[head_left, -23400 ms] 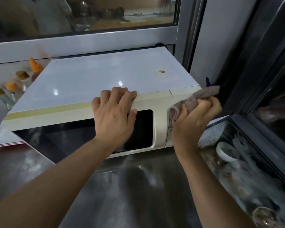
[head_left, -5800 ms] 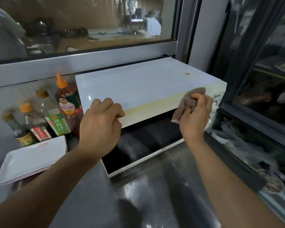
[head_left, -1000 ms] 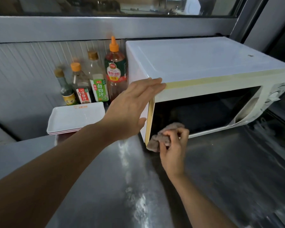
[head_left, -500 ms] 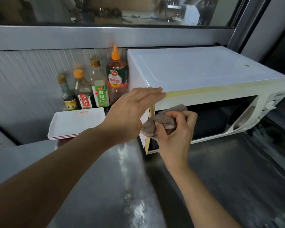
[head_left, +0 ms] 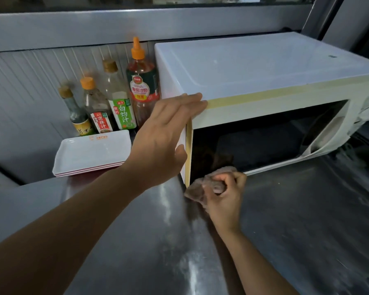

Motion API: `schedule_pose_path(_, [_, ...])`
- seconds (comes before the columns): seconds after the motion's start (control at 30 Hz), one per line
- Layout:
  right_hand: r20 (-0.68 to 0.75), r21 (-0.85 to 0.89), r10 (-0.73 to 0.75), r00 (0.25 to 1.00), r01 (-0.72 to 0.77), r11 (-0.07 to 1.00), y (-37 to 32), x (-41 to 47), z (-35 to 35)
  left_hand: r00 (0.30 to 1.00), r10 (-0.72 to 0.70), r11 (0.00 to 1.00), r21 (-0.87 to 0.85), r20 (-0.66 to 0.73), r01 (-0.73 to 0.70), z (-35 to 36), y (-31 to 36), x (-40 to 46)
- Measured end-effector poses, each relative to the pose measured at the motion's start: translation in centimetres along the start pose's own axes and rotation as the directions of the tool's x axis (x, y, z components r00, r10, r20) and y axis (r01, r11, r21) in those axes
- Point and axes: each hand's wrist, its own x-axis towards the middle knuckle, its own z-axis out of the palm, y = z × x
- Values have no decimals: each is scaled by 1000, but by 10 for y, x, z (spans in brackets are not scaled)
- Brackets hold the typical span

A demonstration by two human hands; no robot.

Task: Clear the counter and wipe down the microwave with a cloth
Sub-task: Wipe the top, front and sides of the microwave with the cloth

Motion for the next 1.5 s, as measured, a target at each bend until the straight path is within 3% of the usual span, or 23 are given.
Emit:
schedule_pose_path(0.17, [-189, -62, 203, 961, -218, 974, 37, 43, -36, 998, -1, 1000, 7, -58, 1, 9, -1, 1])
schedule_pose_path(0.27, [-194, -140, 199, 961, -228, 963, 52, 56, -50, 995, -19, 1000, 19, -99, 21, 17, 1, 0])
schedule_pose_path(0.5, [-354, -295, 156, 922, -268, 917, 82, 114, -95, 991, -31, 999, 39, -129, 37, 18, 3, 0])
schedule_pose_path(0.7, [-371, -217, 237, 898, -332, 918, 64, 97, -74, 989, -44, 998, 30, -144, 48, 20, 5, 2])
schedule_pose_path(0.9, [-241, -174, 154, 958, -199, 965, 23, 50, -45, 993, -74, 997, 7, -90, 75, 19, 6, -1])
schedule_pose_path(1.07, [-41, -126, 142, 989, -147, 981, -10, 8, -10, 994, -87, 996, 1, -60, 87, 15, 9, -1])
schedule_pose_path(1.17, [126, -133, 209, 970, -192, 972, -23, -12, 1, 995, -94, 995, 11, -31, 94, 11, 10, -2])
schedule_pose_path(1.3, [328, -241, 196, 924, -119, 963, -34, -24, 3, 997, -66, 998, -1, 35, 66, 0, 13, -5])
schedule_pose_path(1.5, [380, -337, 152, 913, -16, 941, -53, -21, -19, 975, -70, 998, 16, 213, 69, -18, 13, -8])
